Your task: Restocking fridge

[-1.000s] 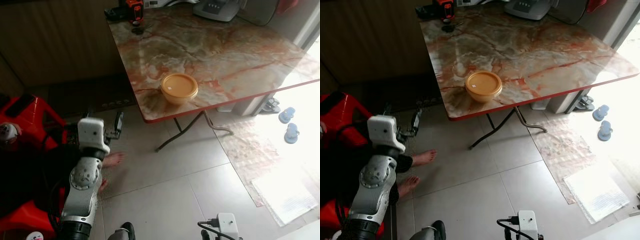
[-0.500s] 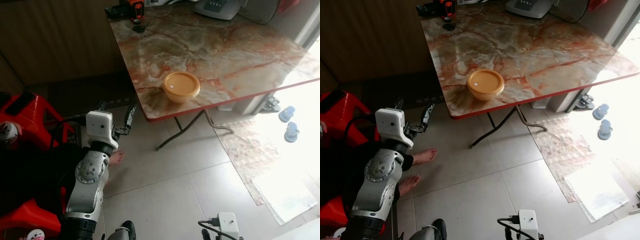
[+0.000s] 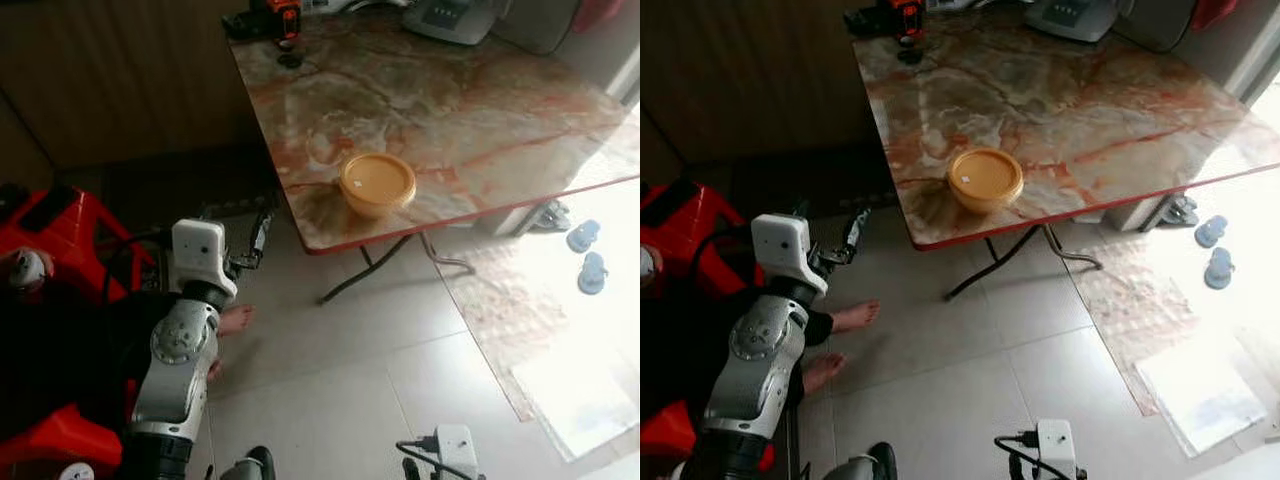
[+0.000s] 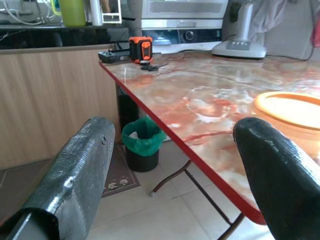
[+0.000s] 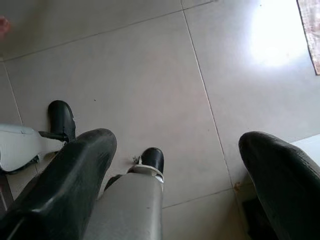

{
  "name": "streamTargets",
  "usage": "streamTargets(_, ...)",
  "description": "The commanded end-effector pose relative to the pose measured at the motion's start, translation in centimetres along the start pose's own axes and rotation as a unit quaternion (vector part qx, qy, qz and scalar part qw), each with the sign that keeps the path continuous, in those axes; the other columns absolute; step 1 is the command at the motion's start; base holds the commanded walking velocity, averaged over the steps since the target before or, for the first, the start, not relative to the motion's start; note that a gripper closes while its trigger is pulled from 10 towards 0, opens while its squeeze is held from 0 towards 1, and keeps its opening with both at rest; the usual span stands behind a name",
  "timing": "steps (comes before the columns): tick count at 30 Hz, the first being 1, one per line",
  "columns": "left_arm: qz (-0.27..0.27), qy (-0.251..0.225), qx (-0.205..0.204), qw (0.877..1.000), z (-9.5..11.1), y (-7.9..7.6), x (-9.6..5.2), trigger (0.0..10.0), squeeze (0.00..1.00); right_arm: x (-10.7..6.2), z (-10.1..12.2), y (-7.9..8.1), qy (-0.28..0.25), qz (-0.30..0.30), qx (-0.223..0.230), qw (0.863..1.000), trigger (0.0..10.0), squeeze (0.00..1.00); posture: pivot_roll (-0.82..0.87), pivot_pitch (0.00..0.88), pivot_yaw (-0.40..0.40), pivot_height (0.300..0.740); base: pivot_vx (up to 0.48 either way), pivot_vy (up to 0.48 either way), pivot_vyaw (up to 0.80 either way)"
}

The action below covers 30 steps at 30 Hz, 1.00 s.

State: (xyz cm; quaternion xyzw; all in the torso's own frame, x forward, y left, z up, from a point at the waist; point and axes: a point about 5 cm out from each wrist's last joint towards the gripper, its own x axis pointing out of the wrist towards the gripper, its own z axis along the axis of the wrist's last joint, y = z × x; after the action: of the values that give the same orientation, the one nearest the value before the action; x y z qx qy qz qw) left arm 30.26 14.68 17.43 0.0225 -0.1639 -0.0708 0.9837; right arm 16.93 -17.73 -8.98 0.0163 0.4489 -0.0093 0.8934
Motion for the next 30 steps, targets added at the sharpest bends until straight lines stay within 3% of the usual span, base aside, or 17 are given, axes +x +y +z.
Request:
streamTargets(1, -0.009, -0.011, -0.004, 1.000, 0.66, -0.53, 0.17, 10.0, 0.00, -0.30, -1.09, -0.39, 0.014, -0.008, 0.006, 1.000, 10.0, 0.00, -0.09, 0.151, -0.034, 0.740, 0.319, 0.000, 0.00)
streamTargets(30, -0.011, -0.008, -0.012, 1.000, 0.71, -0.83, 0.19, 10.0, 0.00, -0.26, -0.95, -0.46, 0.015, -0.008, 0.001, 1.000, 10.0, 0.00, -0.09, 0.177, -0.043, 0.740, 0.319, 0.000, 0.00)
